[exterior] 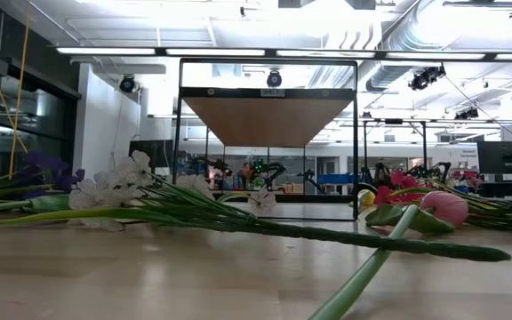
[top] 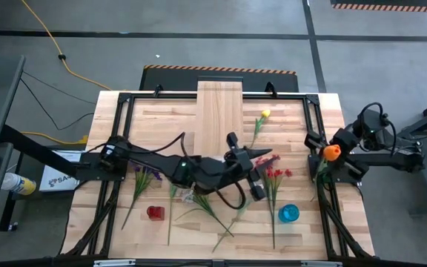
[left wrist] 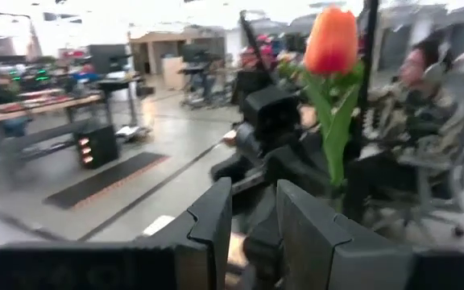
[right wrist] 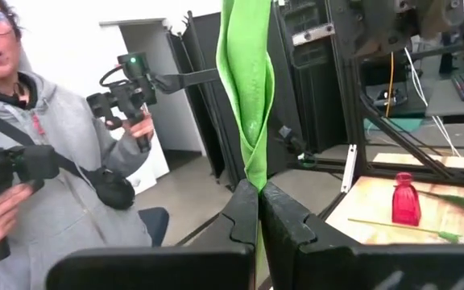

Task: Pick and place flowers into a vace then onto a shelf
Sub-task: Put the orange tulip into the blue vase

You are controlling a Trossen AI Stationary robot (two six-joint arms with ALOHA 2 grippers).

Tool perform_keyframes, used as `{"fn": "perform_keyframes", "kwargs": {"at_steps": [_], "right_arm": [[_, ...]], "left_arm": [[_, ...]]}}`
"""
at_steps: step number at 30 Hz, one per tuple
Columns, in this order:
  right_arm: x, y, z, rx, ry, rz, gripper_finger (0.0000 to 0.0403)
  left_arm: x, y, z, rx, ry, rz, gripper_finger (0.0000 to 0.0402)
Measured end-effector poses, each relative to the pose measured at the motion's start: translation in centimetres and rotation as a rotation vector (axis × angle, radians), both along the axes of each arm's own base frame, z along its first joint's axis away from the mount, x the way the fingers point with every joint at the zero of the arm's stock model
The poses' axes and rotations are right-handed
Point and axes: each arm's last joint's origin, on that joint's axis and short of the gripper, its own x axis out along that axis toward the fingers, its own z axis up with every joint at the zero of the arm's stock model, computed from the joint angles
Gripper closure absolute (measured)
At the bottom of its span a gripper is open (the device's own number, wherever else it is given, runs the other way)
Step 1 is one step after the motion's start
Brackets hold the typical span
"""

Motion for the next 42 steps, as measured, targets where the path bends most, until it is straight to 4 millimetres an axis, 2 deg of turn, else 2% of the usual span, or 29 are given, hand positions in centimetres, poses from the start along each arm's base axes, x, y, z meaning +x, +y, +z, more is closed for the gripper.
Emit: {"fn": "perform_keyframes", "kwargs": {"at_steps": [8, 13, 22, 28, 35, 42], "right_arm": [[-0.4, 0.0, 0.0, 0.006, 0.000, 0.001, 0.0403], [-0.3, 0.0, -0.7, -0.005, 0.058, -0.022, 0.0403], [0.1, -0.2, -1.5, -0.023, 0.084, -0.092, 0.0403], [0.9, -0.2, -3.0, 0.005, 0.138, -0.110, 0.0403], [1.8, 0.6, -3.7, 0.103, 0.048, -0.051, 0.0403], [2.3, 1.7, -4.9, 0.132, 0.056, -0.068, 0.0403]], "left_arm": [[-2.4, -2.0, 0.7, 0.020, 0.056, 0.175, 0.0268], [-3.6, -3.1, 0.9, 0.055, 0.096, 0.294, 0.0268], [-5.0, -4.5, 1.0, 0.066, 0.125, 0.436, 0.0268], [-5.0, -4.4, 0.6, 0.089, 0.155, 0.467, 0.0268], [-5.2, -4.2, 0.3, 0.115, 0.192, 0.561, 0.0268], [-5.4, -4.1, -0.1, 0.158, 0.236, 0.608, 0.0268]]}}
